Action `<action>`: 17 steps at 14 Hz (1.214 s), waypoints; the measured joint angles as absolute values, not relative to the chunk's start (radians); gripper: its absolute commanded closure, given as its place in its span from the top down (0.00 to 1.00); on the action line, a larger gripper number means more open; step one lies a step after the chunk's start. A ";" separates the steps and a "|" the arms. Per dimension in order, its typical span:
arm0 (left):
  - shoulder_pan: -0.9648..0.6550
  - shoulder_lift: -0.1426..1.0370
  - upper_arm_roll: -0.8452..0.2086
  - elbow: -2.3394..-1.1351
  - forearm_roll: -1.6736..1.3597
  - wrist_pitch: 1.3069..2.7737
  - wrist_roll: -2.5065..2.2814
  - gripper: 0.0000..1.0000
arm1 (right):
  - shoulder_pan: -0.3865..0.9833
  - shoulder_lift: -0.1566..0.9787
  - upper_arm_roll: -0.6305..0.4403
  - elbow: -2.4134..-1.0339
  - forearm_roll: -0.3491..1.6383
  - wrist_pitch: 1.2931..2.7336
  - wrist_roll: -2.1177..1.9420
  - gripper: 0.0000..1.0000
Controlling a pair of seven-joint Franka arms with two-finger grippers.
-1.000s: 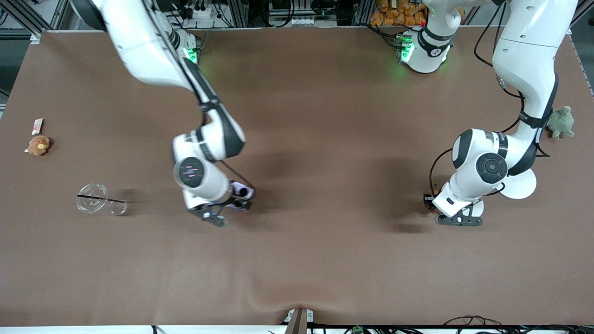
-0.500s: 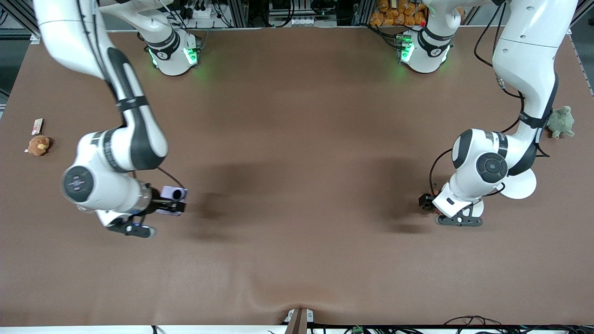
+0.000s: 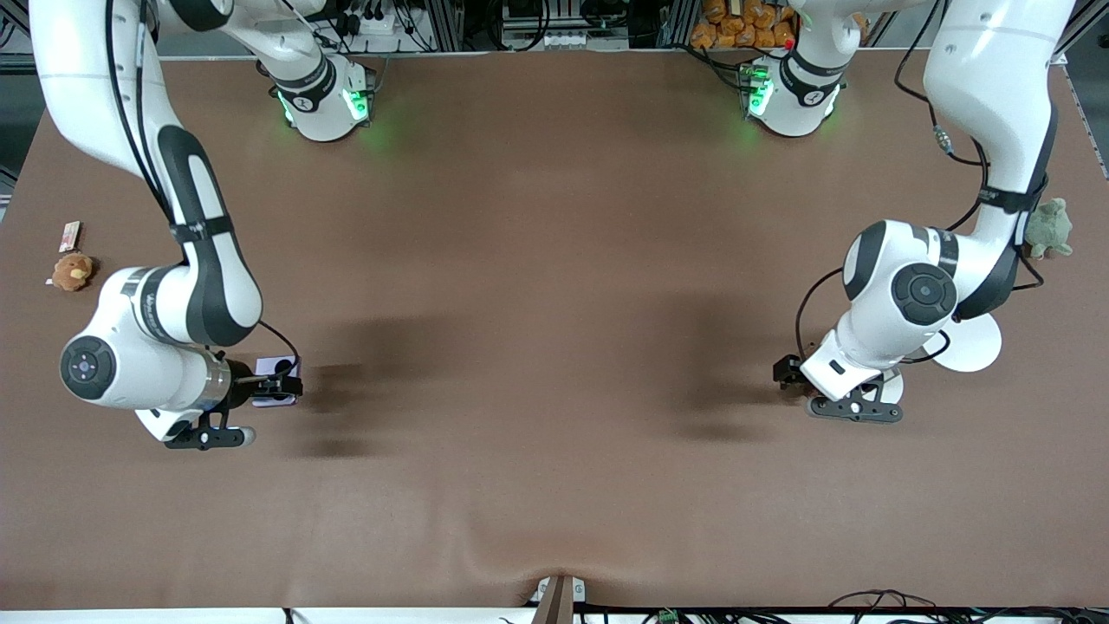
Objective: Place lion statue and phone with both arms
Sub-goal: 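Set the lion beside the white lamp and open the left gripper, then release the phone by the bowl while the left gripper withdraws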
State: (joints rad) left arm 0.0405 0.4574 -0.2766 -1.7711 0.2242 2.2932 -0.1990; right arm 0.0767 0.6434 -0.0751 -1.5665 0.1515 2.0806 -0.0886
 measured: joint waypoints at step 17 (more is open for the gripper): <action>0.140 0.172 -0.353 -1.440 0.122 1.706 -0.191 1.00 | -0.008 0.724 -0.070 -1.546 0.149 2.182 -0.188 1.00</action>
